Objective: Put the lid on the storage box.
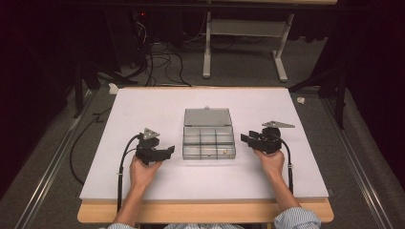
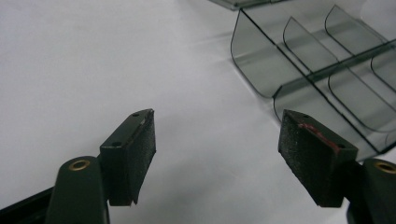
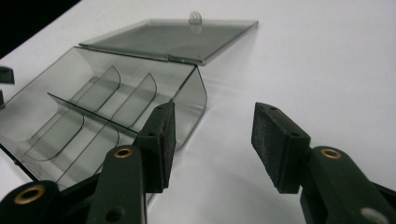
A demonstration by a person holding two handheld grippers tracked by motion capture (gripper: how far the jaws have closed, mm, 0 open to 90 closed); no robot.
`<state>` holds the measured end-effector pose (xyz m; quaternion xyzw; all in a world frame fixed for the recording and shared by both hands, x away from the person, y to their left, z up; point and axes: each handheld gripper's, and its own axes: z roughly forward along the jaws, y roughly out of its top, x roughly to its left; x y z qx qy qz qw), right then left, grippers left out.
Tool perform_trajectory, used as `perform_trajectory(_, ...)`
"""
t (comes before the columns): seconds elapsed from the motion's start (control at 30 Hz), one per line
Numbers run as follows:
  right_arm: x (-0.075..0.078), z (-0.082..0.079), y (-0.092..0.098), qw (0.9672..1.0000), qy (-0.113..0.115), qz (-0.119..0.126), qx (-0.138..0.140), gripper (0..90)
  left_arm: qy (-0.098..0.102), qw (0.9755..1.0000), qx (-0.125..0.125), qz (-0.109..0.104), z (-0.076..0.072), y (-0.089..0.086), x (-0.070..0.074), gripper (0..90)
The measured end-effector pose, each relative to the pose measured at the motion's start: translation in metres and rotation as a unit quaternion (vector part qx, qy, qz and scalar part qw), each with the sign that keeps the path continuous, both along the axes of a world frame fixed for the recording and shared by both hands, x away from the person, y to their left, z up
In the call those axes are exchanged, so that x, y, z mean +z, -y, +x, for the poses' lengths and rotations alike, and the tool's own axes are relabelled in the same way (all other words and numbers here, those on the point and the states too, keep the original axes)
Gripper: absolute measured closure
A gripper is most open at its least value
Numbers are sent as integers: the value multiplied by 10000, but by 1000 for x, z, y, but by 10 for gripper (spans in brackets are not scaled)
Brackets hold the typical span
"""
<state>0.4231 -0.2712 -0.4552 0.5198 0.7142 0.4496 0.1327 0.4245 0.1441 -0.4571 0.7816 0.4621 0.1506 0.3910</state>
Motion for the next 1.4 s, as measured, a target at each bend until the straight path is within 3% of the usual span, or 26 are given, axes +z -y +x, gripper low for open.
perform_trajectory(0.27,10,10,1,10000,10,-12,7,482,-80,9999,-59,-104,19,6,9,272)
perform_trajectory(0.33,13,12,0,10000,16,-11,17,479,-141,9995,-48,-282,23,6,9,273)
perform_trajectory(0.47,16,17,-1,10000,-15,-24,23,473,-204,9993,-80,-294,31,10,10,270)
perform_trajectory(0.57,17,20,-2,10000,-43,-38,61,469,-258,9985,-114,-469,37,11,12,281)
perform_trajectory(0.67,18,24,-4,9999,-61,-33,93,464,-267,9987,-146,-405,43,13,16,276)
perform_trajectory(0.9,15,29,-7,9999,-107,-1,102,456,-245,9981,-176,-542,54,17,26,284)
perform_trajectory(1.03,15,33,-8,9998,-173,33,133,451,-240,9984,-156,-486,60,22,29,286)
perform_trajectory(1.1,18,35,-10,9997,-174,46,151,448,-214,9976,-159,-632,62,23,31,305)
perform_trajectory(1.4,22,50,-17,9995,-244,81,176,442,-264,9990,-108,-345,77,38,34,282)
